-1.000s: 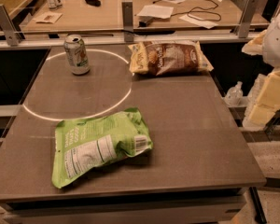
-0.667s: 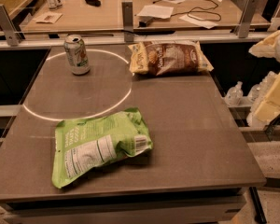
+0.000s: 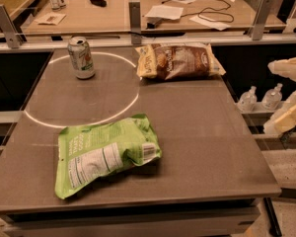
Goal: Move 7up can near green rice chip bag
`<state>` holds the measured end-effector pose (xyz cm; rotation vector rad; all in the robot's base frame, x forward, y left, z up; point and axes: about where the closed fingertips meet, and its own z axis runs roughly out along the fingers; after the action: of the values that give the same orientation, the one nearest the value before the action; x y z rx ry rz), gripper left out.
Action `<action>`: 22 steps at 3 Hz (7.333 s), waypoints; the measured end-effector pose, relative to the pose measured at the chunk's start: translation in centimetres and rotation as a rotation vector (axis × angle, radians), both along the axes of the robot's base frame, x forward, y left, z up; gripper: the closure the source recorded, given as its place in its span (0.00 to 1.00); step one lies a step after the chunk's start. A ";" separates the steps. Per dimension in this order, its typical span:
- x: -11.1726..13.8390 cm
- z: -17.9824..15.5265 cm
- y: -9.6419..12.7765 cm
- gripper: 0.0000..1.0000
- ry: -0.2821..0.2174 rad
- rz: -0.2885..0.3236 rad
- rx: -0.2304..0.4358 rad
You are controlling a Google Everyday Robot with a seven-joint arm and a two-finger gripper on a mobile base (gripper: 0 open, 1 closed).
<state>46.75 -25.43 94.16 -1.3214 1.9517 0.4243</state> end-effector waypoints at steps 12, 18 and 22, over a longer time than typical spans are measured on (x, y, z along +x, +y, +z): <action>25.1 -2.7 26.0 0.00 -0.185 0.057 0.484; 27.6 -3.5 38.2 0.00 -0.126 0.225 0.556; 26.3 -7.1 46.4 0.00 -0.041 0.283 0.559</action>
Offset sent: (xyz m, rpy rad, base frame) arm 0.0083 0.0471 0.0208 0.5364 -0.1121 0.0700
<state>73.06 21.01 87.09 -1.2135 1.4572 0.9899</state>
